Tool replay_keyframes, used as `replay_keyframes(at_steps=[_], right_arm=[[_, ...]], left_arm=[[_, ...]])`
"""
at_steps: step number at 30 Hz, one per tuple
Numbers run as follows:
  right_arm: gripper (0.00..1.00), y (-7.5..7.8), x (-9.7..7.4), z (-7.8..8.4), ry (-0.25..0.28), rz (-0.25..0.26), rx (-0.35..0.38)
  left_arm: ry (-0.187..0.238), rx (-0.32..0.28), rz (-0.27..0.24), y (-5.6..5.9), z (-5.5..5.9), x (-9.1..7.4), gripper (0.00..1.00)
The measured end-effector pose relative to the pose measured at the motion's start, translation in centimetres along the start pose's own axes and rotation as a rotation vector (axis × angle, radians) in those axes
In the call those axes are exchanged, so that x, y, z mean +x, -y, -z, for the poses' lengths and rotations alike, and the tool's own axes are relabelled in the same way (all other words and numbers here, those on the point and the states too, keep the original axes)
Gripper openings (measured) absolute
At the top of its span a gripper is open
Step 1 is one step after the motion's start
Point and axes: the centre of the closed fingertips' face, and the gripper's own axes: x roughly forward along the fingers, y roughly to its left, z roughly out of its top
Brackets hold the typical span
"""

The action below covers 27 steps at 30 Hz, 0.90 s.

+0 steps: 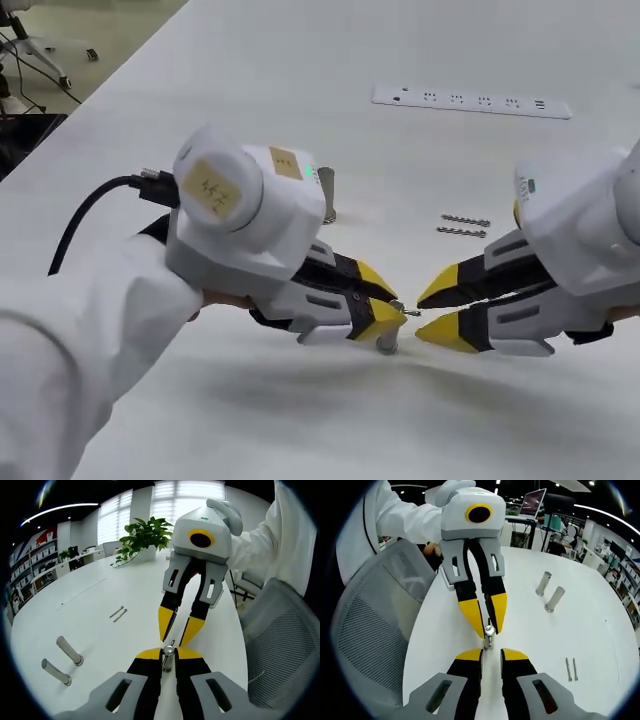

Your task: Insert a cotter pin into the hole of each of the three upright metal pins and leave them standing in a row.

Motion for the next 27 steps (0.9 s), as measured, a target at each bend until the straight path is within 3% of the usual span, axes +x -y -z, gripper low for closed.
replay_keyframes(at_steps=[6,13,27], right_arm=[[0.01,0.4,-0.2,-0.3,0.026,0.012,0.014],[0.00,0.2,0.0,-1.1,0.053,-0.010,0.024],[0.00,0.1,0.0,-1.1,0.044,-0.001,0.029]], left_arm=[[-0.002,-0.001,-0.001,0.0,0.0,-0.1,0.06],[-0.005,-0.001,-0.001,0.0,0.1,-0.1,0.06],[-0.009,0.015,-0.011,-0.1,0.3,-0.3,0.06]])
